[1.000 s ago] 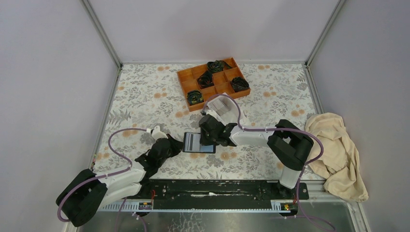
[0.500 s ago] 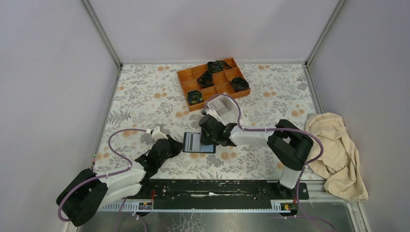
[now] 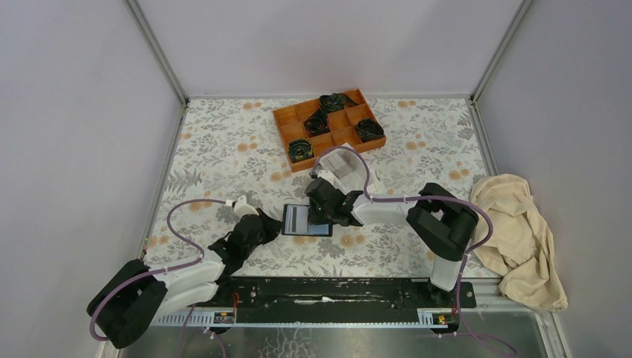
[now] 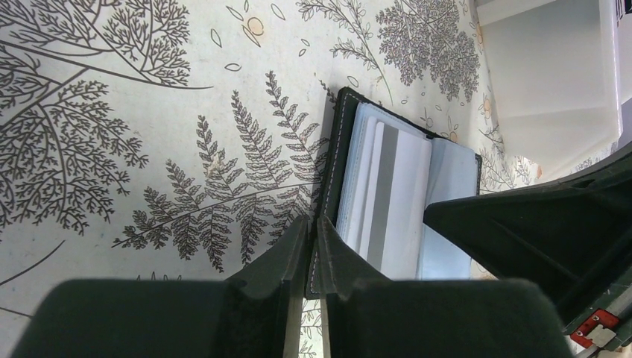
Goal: Put the credit cards into the card holder
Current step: Insert the credit card into the card holder, then pick up the credit card from the storage box.
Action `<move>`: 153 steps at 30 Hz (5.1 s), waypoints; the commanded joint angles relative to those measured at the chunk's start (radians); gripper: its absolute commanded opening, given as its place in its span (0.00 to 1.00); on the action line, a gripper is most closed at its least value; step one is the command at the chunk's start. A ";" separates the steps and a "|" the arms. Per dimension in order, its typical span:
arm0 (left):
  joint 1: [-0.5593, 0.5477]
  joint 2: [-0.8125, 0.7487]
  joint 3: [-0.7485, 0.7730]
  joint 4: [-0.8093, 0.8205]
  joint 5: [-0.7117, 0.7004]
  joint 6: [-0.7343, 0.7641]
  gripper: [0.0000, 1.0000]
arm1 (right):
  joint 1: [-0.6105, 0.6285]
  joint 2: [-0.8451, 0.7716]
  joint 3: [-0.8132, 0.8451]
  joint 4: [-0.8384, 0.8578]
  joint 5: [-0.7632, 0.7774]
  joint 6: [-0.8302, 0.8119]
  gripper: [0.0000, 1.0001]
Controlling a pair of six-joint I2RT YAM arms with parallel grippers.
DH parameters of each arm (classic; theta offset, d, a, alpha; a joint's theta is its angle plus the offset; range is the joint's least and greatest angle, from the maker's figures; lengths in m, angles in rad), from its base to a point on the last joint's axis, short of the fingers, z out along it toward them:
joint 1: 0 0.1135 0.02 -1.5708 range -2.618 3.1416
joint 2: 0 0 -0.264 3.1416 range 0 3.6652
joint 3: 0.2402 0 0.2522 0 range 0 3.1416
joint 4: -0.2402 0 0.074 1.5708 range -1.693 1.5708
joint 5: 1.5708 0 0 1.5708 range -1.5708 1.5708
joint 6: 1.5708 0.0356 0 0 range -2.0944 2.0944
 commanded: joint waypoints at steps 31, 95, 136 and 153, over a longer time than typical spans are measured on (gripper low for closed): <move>0.003 0.031 -0.010 0.065 0.004 0.005 0.15 | 0.013 0.057 0.058 0.082 -0.096 0.004 0.00; 0.030 0.305 0.428 0.137 0.068 0.098 0.63 | -0.551 0.047 0.270 0.067 -0.315 -0.311 0.63; 0.040 0.665 0.643 0.205 0.193 0.087 0.56 | -0.563 -0.038 0.204 0.075 -0.434 -0.220 0.47; 0.040 0.678 0.649 0.219 0.205 0.079 0.55 | -0.549 -0.063 0.207 0.012 -0.374 -0.259 0.25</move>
